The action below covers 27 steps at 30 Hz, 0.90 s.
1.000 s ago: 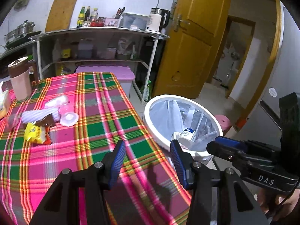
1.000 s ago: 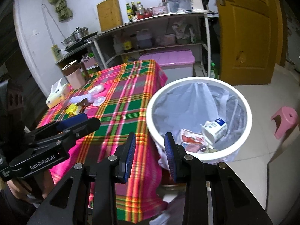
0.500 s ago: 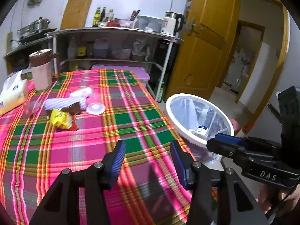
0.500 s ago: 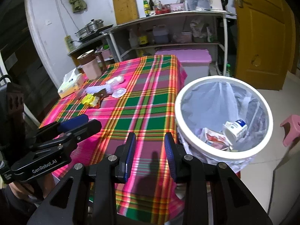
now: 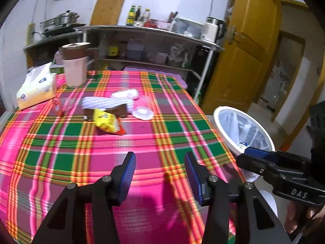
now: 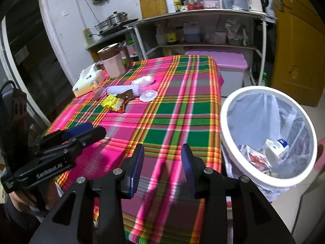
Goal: Collect trash
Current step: 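Move both open tools back over the table, then grasp the yellow snack bag with the left tool while the right tool grasps the clear plastic cup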
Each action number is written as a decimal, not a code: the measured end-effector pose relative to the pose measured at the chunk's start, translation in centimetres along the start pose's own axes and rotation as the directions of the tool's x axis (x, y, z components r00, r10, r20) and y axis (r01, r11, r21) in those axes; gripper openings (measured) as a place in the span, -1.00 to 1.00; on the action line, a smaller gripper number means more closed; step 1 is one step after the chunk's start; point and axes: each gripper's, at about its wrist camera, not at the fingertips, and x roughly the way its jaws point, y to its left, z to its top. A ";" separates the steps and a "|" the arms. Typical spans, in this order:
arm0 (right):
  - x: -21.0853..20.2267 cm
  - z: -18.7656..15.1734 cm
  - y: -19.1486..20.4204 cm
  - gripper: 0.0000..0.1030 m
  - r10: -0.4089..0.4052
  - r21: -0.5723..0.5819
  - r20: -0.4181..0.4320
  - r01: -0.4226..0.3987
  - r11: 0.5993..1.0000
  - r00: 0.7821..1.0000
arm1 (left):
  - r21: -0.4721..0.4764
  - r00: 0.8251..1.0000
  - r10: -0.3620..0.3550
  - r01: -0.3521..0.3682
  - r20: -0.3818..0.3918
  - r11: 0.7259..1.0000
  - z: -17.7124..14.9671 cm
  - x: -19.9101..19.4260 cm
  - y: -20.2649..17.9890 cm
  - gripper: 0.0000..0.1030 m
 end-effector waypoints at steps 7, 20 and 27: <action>2.2 1.3 1.1 -0.24 0.023 -0.031 -0.020 -0.024 0.999 1.000 | -0.054 0.998 0.059 -0.059 -0.002 0.997 1.3 1.0 3.2 -0.04; 5.7 4.2 2.3 -0.23 0.046 -0.066 -0.035 -0.048 0.997 0.998 | -0.146 0.994 0.094 -0.101 -0.054 0.984 3.8 5.6 7.5 -0.04; 7.7 5.6 2.5 -0.15 0.049 -0.087 -0.050 -0.053 0.995 0.998 | -0.186 0.991 0.093 -0.109 -0.093 0.976 4.4 8.1 8.7 -0.04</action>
